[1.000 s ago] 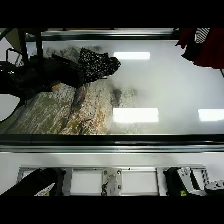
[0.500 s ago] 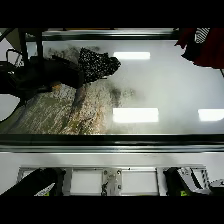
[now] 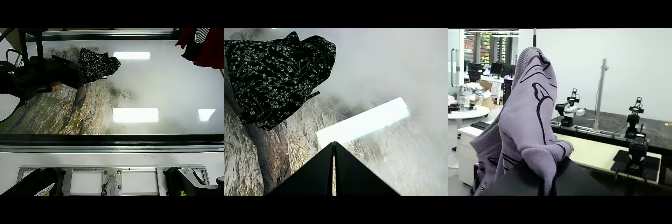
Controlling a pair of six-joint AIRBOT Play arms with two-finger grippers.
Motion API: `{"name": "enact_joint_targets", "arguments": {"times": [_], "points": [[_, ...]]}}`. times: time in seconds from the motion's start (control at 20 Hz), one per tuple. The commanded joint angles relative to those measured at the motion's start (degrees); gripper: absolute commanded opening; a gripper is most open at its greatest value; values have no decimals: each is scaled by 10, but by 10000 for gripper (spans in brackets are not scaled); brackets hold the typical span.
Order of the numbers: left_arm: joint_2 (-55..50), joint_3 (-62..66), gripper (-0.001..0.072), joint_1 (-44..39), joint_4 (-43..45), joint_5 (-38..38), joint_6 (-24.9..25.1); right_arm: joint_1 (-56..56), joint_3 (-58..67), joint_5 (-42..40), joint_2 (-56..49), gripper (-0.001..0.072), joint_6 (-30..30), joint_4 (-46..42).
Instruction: Fold the clothes and pants, and hang the long-sleeved shirts on hangers.
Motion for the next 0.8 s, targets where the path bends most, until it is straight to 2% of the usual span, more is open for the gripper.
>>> {"name": "enact_joint_targets", "arguments": {"times": [0.0,0.4,0.45,0.5,0.55,0.6,0.75], "points": [[0,0,22,0,-2,0,0,-38,0,2,-16,9,49,-4],[0,0,22,0,-5,0,0,-44,0,107,-19,31,53,-24],[0,0,22,0,-5,0,0,-44,0,111,-19,140,53,-25],[0,0,22,0,-4,0,0,-44,0,110,-19,442,53,-24],[0,0,22,0,-4,0,0,-44,0,110,-19,692,53,-23],[0,0,22,0,-4,0,0,-44,0,110,-16,715,53,-23],[0,0,22,0,-5,0,0,-44,0,103,16,715,53,-20]]}}
